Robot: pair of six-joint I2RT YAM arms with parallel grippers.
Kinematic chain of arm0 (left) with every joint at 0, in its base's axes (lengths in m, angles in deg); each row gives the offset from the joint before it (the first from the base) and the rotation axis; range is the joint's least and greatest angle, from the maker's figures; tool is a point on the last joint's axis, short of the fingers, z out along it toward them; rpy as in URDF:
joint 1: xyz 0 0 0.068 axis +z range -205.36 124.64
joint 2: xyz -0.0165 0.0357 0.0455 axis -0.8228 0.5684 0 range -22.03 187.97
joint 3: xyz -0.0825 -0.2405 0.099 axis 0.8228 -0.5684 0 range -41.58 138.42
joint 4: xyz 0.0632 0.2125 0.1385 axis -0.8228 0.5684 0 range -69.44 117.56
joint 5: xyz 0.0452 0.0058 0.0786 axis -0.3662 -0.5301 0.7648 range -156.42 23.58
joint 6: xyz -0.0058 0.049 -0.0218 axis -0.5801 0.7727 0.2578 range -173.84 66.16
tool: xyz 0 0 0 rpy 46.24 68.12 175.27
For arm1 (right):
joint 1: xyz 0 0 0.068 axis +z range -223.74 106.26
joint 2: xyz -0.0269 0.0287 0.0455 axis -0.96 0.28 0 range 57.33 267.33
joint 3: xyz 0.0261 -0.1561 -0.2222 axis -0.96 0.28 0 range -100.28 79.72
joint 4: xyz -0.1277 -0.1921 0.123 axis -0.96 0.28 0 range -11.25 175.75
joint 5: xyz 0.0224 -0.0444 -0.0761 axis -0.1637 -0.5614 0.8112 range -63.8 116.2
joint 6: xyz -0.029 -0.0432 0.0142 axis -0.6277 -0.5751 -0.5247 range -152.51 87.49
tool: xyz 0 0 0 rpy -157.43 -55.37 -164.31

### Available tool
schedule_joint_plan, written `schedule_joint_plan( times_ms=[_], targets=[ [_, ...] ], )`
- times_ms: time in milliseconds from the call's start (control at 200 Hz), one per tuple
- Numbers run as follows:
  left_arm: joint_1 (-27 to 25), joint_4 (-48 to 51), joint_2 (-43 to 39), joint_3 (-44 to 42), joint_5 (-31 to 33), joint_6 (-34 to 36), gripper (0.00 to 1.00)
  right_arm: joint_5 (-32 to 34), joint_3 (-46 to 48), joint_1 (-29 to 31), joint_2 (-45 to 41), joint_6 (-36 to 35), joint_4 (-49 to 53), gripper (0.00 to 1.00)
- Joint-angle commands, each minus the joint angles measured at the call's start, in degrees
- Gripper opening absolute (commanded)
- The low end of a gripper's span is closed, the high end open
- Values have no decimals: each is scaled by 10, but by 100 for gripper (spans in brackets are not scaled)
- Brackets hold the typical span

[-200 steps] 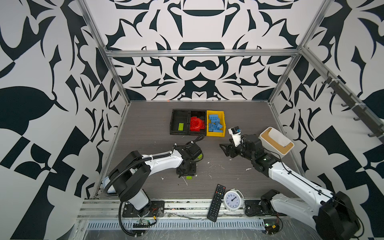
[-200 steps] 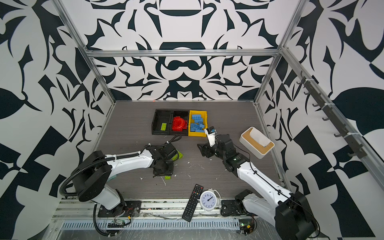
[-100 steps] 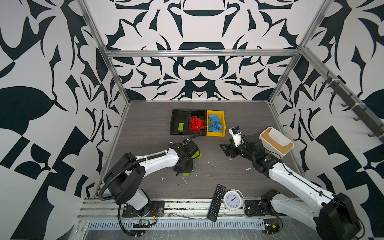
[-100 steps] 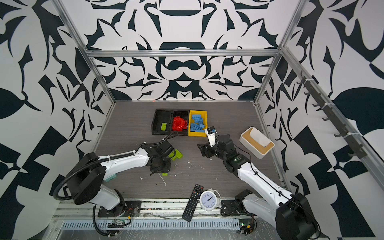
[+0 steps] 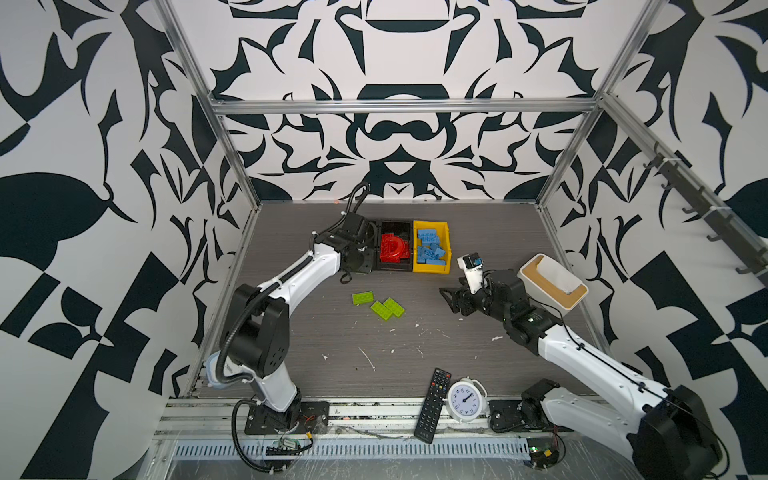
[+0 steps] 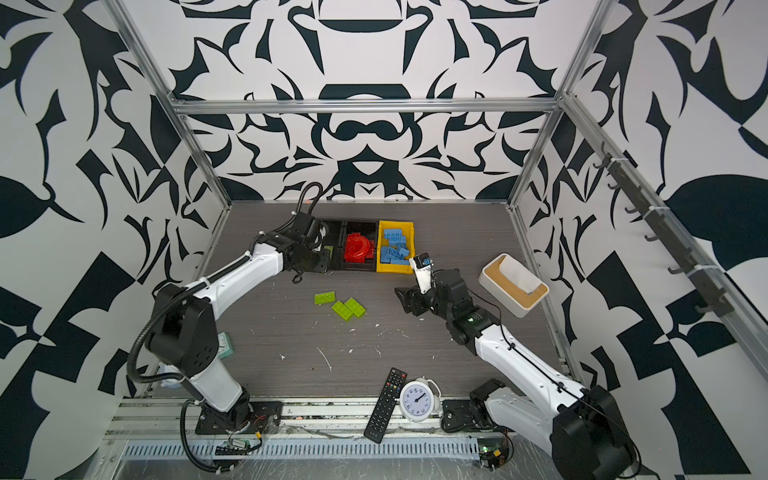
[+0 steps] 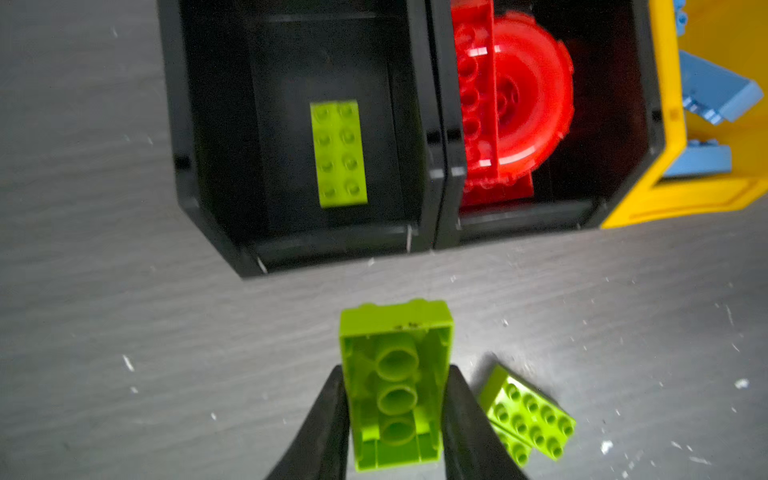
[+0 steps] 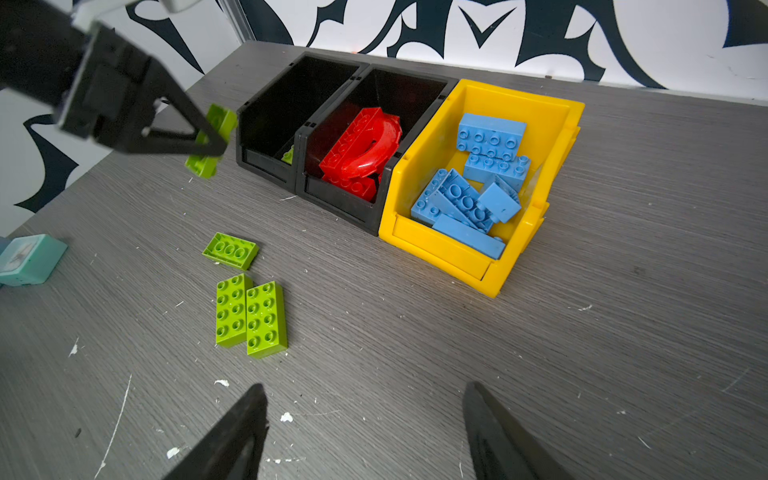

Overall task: Sort the legos into containers by color
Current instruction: 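Carry the green brick with the left gripper and drop it into the black compartment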

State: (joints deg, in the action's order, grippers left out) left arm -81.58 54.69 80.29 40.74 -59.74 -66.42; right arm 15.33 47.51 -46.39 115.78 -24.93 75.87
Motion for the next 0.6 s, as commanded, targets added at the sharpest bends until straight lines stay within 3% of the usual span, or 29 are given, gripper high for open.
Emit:
schedule_joint_plan(
  times_ms=[0,90,285,480,595],
  targets=[
    [22,17,64,74,9,79,26,-2,0,-2,-14,0,-19,76],
    [39,31,108,128,2,88,26,-2,2,-1,-22,1,-18,76],
    [50,-3,148,162,-19,109,30,-3,4,-1,-32,2,-18,76],
    [51,0,183,196,-7,147,43,-4,4,-2,-31,2,-17,76],
    [52,-1,167,186,-2,149,56,-7,4,-2,-31,2,-19,77]
  ],
)
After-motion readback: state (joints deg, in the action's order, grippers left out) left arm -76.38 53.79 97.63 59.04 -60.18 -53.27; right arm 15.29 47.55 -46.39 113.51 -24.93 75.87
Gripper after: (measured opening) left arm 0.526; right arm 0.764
